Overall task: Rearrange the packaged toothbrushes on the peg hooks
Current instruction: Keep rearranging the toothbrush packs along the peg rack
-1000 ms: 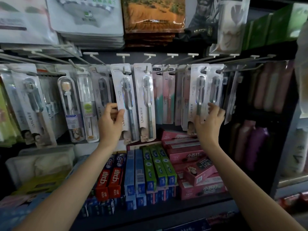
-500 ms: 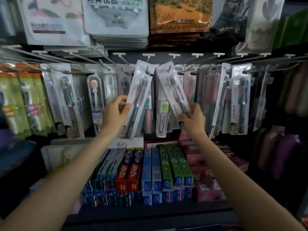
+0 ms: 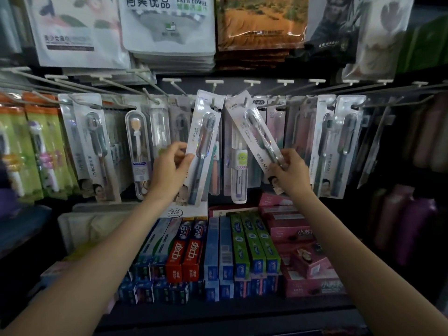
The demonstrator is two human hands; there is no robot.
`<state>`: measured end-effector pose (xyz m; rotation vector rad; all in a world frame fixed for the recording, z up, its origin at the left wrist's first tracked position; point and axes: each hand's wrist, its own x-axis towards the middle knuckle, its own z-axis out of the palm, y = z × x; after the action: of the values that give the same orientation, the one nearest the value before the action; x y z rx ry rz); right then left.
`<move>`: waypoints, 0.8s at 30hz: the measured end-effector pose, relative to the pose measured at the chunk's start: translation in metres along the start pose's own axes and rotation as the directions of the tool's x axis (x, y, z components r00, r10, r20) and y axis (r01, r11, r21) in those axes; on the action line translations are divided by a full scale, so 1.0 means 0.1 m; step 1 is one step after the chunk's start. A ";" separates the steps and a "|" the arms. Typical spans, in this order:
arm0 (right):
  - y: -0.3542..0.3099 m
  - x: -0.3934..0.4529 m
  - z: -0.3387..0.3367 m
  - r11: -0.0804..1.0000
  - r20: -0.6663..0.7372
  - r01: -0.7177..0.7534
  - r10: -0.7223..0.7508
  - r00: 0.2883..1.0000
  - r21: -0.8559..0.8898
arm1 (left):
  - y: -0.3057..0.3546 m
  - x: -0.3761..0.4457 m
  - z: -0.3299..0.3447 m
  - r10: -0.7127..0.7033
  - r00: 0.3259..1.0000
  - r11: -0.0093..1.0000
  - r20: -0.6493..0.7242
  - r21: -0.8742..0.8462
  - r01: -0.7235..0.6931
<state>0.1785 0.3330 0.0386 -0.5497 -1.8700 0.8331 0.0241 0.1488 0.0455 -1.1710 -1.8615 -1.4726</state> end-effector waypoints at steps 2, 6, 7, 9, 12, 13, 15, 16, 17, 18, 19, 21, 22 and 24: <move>-0.01 0.00 -0.01 1.000 0.074 0.006 -0.008 0.997 0.024 | 0.01 -0.01 0.01 0.003 1.000 1.000 -0.002 -0.007 -0.003; -0.04 -0.08 -0.03 0.989 0.229 0.148 -0.143 0.963 -0.004 | 0.01 -0.02 0.05 -0.005 1.000 1.000 -0.013 -0.011 0.005; -0.04 -0.09 -0.06 0.987 0.230 0.164 -0.159 0.960 0.001 | 0.01 -0.02 0.07 -0.008 1.000 1.000 -0.018 -0.008 0.008; -0.06 -0.10 -0.12 0.977 0.204 0.213 -0.202 0.958 -0.033 | -0.01 -0.01 0.10 -0.017 1.000 1.000 -0.022 -0.012 0.016; -0.13 -0.09 -0.23 0.918 0.180 0.331 -0.295 0.938 -0.220 | -0.02 -0.01 0.14 -0.024 0.999 1.000 -0.028 -0.020 0.023; -0.17 -0.08 -0.28 0.880 0.190 0.364 -0.318 0.929 -0.306 | -0.03 -0.01 0.15 -0.024 0.999 0.999 -0.027 -0.025 0.023; -0.28 -0.06 -0.38 0.770 0.222 0.399 -0.331 0.917 -0.498 | -0.03 -0.03 0.18 -0.026 0.999 0.999 -0.024 -0.042 0.025; -0.34 -0.06 -0.43 0.694 0.239 0.408 -0.332 0.912 -0.593 | -0.03 -0.03 0.19 -0.028 0.999 0.998 -0.025 -0.050 0.027; -0.38 -0.05 -0.47 0.630 0.256 0.412 -0.328 0.909 -0.658 | -0.03 -0.03 0.20 -0.033 0.999 0.998 -0.027 -0.055 0.031; -0.41 -0.06 -0.51 0.614 0.265 0.414 -0.323 0.908 -0.672 | -0.03 -0.03 0.21 -0.037 0.999 0.998 -0.028 -0.058 0.036; -0.41 -0.06 -0.55 0.649 0.272 0.415 -0.314 0.910 -0.637 | -0.03 -0.03 0.22 -0.040 0.999 0.997 -0.027 -0.060 0.038; -0.32 -0.13 -0.59 0.819 0.253 0.372 -0.285 0.924 -0.436 | -0.03 -0.03 0.22 -0.036 0.999 0.997 -0.030 -0.064 0.034; -0.24 -0.19 -0.59 0.893 0.212 0.312 -0.252 0.944 -0.324 | -0.04 -0.03 0.22 -0.033 0.999 0.997 -0.033 -0.064 0.031; -0.07 -0.29 -0.58 0.979 0.068 0.136 -0.127 0.990 -0.154 | -0.04 -0.03 0.22 -0.028 0.999 0.998 -0.041 -0.066 0.025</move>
<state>0.2428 0.3263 0.0427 -0.4974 -2.0136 0.6228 0.0250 0.1685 0.0340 -1.1402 -1.8202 -1.5715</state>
